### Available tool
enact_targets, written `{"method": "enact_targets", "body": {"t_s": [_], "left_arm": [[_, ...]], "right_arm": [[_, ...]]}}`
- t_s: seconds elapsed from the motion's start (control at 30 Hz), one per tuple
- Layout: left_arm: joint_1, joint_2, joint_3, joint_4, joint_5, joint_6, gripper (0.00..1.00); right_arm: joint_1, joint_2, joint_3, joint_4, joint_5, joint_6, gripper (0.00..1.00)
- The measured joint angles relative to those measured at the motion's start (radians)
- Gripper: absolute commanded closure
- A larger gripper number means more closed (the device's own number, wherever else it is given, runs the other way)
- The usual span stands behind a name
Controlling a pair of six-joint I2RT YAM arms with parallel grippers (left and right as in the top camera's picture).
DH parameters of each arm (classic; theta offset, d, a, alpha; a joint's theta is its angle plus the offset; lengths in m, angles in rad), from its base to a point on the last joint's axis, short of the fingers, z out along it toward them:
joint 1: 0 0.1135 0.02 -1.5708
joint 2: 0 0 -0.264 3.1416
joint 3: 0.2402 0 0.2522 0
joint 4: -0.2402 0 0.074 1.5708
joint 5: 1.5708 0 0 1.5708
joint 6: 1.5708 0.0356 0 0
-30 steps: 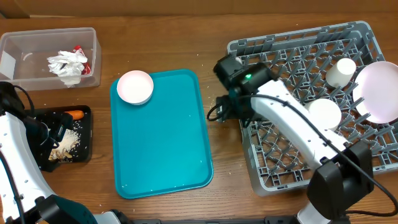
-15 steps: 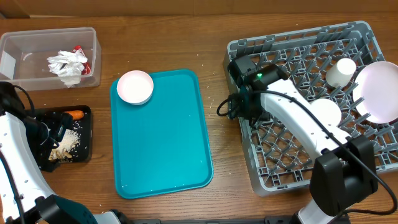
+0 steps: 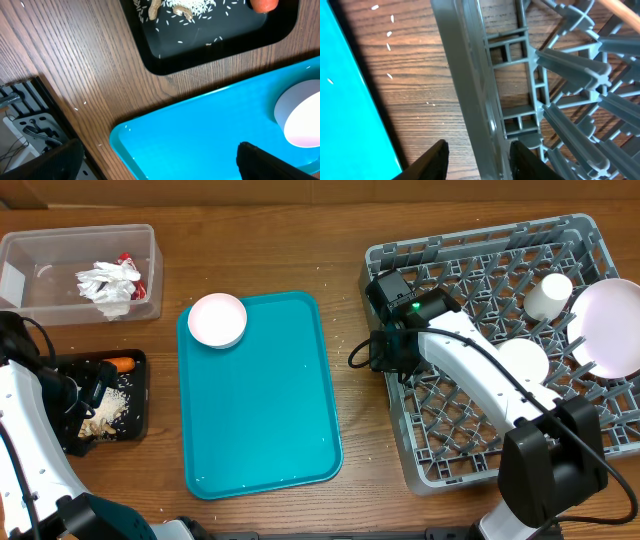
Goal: Sort waste into correct bins and load items into the dishwasher rack
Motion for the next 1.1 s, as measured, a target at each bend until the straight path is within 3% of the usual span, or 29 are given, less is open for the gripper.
{"method": "enact_targets", "body": {"t_s": [0.23, 0.93, 0.97, 1.03, 1.1], "left_arm": [[0.0, 0.0, 0.0, 0.0, 0.0, 0.0, 0.0], [0.0, 0.0, 0.0, 0.0, 0.0, 0.0, 0.0], [0.0, 0.0, 0.0, 0.0, 0.0, 0.0, 0.0], [0.0, 0.0, 0.0, 0.0, 0.0, 0.0, 0.0], [0.0, 0.0, 0.0, 0.0, 0.0, 0.0, 0.0]], "right_arm": [[0.0, 0.0, 0.0, 0.024, 0.005, -0.001, 0.77], [-0.012, 0.0, -0.002, 0.095, 0.018, 0.0, 0.8], [-0.011, 0.0, -0.002, 0.095, 0.018, 0.001, 0.76], [-0.011, 0.0, -0.002, 0.096, 0.013, 0.008, 0.57], [-0.011, 0.0, -0.002, 0.097, 0.006, 0.008, 0.5]]}}
